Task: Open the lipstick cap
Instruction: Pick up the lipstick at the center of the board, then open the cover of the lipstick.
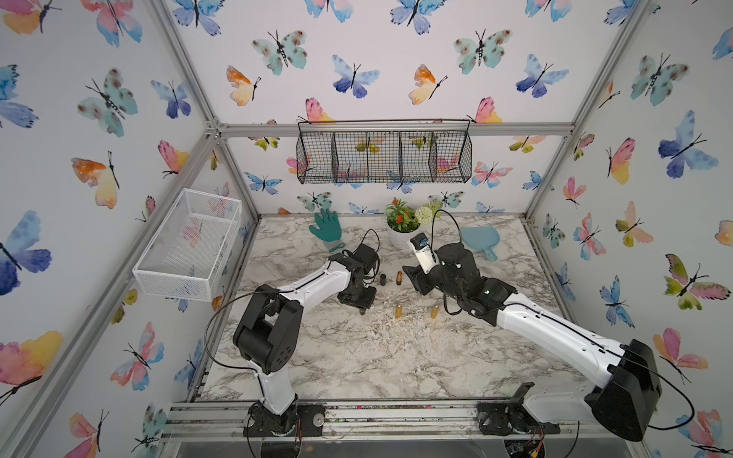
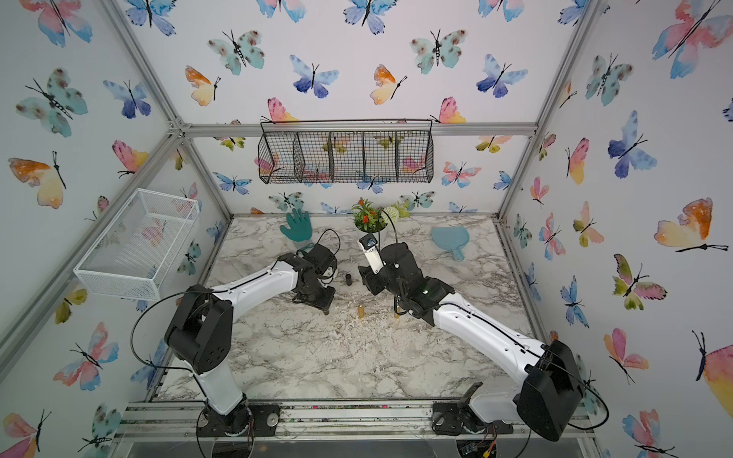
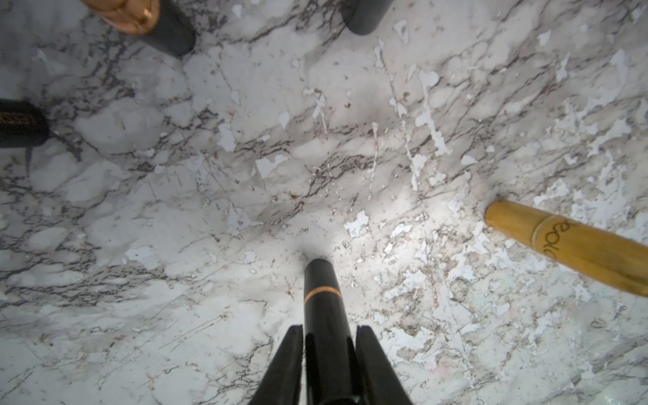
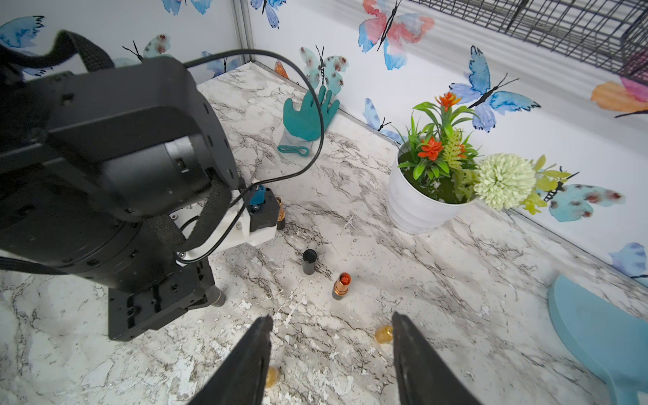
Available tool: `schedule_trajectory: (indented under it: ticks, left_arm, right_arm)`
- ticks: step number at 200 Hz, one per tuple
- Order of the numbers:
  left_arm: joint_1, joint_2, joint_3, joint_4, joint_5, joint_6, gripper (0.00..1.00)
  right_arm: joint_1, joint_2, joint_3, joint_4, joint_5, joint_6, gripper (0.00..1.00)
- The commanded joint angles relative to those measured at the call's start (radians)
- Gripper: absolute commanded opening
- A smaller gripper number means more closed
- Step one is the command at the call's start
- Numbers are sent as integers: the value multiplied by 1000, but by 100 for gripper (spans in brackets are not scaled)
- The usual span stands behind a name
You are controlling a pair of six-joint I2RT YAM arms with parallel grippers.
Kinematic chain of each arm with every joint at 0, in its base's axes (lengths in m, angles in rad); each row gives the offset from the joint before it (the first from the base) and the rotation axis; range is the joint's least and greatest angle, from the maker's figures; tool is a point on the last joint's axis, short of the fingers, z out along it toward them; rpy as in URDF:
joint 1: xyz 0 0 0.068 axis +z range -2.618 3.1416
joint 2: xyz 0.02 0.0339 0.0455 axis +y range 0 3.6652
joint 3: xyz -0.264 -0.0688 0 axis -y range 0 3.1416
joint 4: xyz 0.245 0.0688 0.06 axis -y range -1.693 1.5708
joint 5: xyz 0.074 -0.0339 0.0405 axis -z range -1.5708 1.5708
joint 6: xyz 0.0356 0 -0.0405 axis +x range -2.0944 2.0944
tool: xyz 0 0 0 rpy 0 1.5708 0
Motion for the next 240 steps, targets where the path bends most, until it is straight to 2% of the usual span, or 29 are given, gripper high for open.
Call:
schedule_trajectory:
  ticks: [1,33,54,70,94,127,159,198,240]
  left_arm:
    - [6,3,31,-31,14,8,19]
    - [7,-13,64,-76,-27,14,12]
    - [38,-62,100,-109,-11,16,11]
    - [116,-126,134,-125,85,10,10]
    - [230,-215,144,-127,331,12,10]
    - [299,-306,121,-117,550,-7,9]
    - [320,-349,88,-107,645,-28,9]
    - [334,-354,85,-96,771,-28,8]
    - [324,-347,66,-86,804,-25,8]
  right_arm:
    - [2,-4,-1,17,0,-3,57]
    - [3,10,5,17,-26,-10,57]
    - [3,31,14,9,-101,-21,57]
    - [3,59,44,-10,-191,-29,57]
    - [3,105,101,-25,-341,-53,58]
    - [3,232,230,-136,-502,-105,59]
    - [4,329,303,-206,-539,-152,60]
    - [3,322,264,-152,-537,-146,62]
    - [3,344,282,-154,-572,-146,61]
